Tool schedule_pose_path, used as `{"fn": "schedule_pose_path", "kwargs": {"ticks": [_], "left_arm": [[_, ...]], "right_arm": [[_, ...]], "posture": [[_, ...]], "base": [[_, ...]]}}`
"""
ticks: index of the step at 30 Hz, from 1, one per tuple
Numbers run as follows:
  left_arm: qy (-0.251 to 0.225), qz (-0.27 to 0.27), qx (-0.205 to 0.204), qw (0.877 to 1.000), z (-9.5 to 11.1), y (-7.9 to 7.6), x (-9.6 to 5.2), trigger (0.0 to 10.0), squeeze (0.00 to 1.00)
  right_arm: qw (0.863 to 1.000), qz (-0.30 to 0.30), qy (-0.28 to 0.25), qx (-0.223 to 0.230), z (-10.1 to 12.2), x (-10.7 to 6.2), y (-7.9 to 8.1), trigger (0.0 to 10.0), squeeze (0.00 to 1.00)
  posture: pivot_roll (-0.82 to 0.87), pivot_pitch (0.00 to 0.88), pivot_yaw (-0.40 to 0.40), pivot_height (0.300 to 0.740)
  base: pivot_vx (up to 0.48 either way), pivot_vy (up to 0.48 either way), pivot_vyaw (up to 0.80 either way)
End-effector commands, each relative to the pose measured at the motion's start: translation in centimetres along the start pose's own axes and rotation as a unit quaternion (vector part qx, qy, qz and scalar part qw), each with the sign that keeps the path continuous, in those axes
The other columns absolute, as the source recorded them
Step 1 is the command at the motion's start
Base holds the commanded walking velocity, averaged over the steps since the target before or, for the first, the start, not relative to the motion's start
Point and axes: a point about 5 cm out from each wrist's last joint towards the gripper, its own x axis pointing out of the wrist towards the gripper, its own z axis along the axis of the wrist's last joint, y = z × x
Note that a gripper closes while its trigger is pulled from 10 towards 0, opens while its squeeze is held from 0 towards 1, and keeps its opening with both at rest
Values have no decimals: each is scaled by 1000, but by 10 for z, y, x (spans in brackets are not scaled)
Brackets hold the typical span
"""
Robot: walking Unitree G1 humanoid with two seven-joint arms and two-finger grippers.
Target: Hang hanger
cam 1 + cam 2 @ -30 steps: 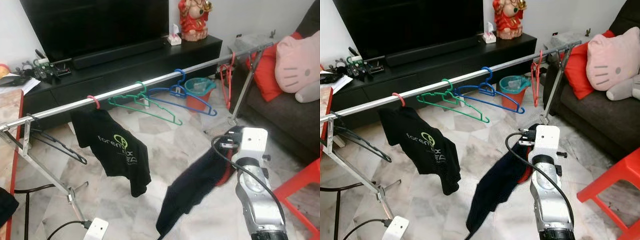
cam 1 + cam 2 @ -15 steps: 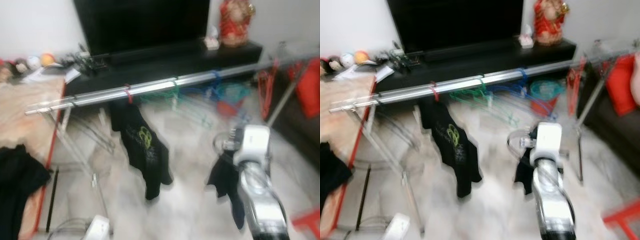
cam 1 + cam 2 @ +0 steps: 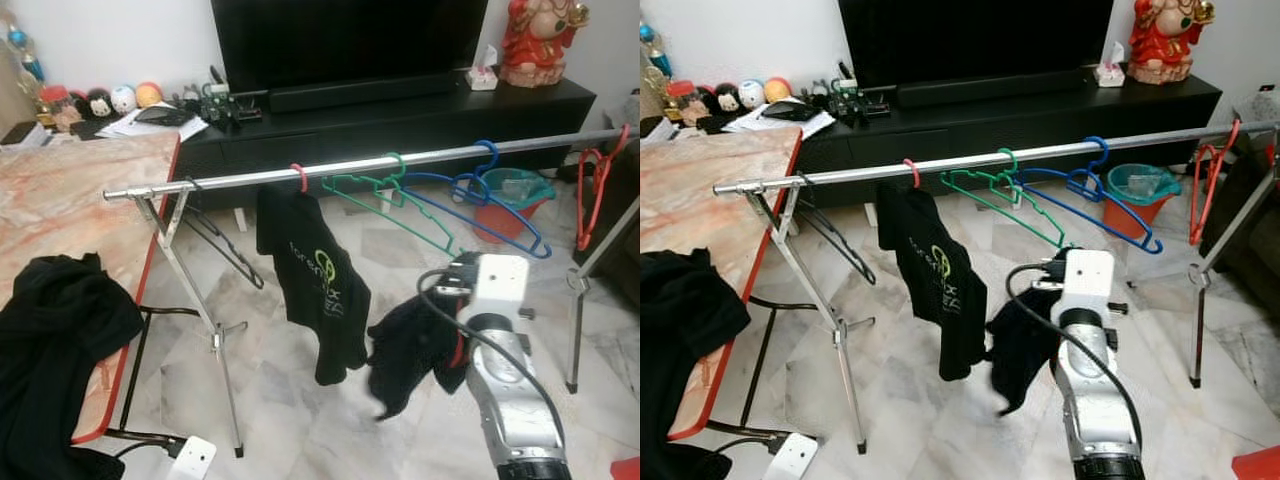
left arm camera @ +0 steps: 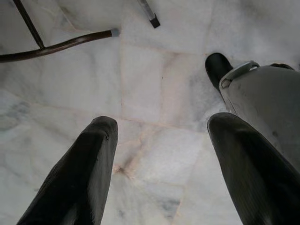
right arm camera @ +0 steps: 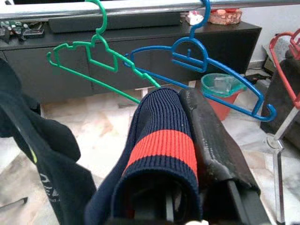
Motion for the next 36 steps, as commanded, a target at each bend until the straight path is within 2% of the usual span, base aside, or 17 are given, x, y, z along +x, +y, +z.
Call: {"fn": "schedule_pose_path", "kwargs": {"ticks": [1, 29, 36], "left_arm": [[9, 3, 9, 1000, -3, 1, 0, 10000, 0], [14, 8, 17, 1000, -5, 2, 0, 10000, 0], [14, 7, 19, 1000, -5, 1, 0, 10000, 0]], "right_arm": [[1000, -1, -11, 2, 7, 3, -1, 10000, 0], [1000, 16, -12, -1, 7, 3, 5, 10000, 0], [1000, 21, -11, -3, 7, 3, 6, 10000, 0]], "posture": [[-186, 0, 63, 740], [-190, 0, 64, 740], [-192, 0, 65, 740]], "base": [[0, 0, 0], [0, 0, 64], [0, -263, 0]]}}
